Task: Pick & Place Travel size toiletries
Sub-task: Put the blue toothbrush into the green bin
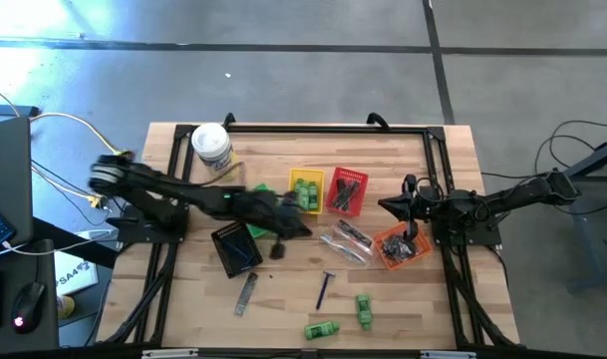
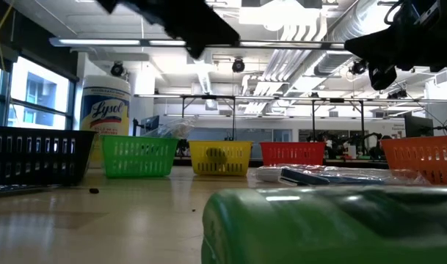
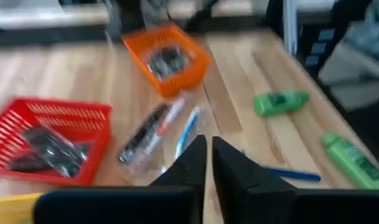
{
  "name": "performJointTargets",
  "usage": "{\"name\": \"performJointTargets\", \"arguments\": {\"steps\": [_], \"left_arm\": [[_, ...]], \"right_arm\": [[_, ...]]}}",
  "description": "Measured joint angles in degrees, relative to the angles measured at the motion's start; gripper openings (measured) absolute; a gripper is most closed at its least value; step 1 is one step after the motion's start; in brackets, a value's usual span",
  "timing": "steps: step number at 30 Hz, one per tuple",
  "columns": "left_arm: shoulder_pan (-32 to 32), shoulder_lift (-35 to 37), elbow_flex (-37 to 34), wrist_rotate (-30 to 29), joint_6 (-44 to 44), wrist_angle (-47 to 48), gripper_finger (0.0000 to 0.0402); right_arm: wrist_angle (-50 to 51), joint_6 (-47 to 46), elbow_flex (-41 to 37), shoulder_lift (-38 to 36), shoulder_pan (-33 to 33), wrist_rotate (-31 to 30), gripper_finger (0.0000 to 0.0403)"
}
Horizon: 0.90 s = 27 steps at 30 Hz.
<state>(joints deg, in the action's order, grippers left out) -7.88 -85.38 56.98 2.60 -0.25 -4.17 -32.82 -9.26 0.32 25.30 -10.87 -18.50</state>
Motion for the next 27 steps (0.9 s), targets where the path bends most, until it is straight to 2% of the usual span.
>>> {"name": "performJointTargets", "arguments": {"steps": [5,8,11,17,22,27], "left_arm": [[-0.02,-12.42,14.94,0.31,1.86,12.57,0.0086],[-0.09,-19.34,21.72,1.38,7.33,16.37,0.0122],[-0.09,-25.01,26.37,1.46,11.23,16.30,0.0142],[-0.04,-33.65,33.14,1.66,13.80,18.93,0.0148],[-0.49,-37.26,34.98,4.52,15.44,18.51,0.0148],[-0.94,-39.93,35.85,0.38,14.74,18.22,0.0148]], "right_arm": [[0.01,0.00,0.00,0.00,0.00,0.52,0.0004],[0.05,-0.02,0.00,0.00,0.00,0.63,0.0004],[0.76,0.00,0.00,0.00,0.00,0.61,0.0004],[1.72,-1.14,0.01,0.00,0.00,0.63,0.0004],[2.72,-1.46,0.01,0.02,0.00,0.63,0.0004],[2.69,-1.49,0.00,0.04,0.00,0.63,0.0004]]}}
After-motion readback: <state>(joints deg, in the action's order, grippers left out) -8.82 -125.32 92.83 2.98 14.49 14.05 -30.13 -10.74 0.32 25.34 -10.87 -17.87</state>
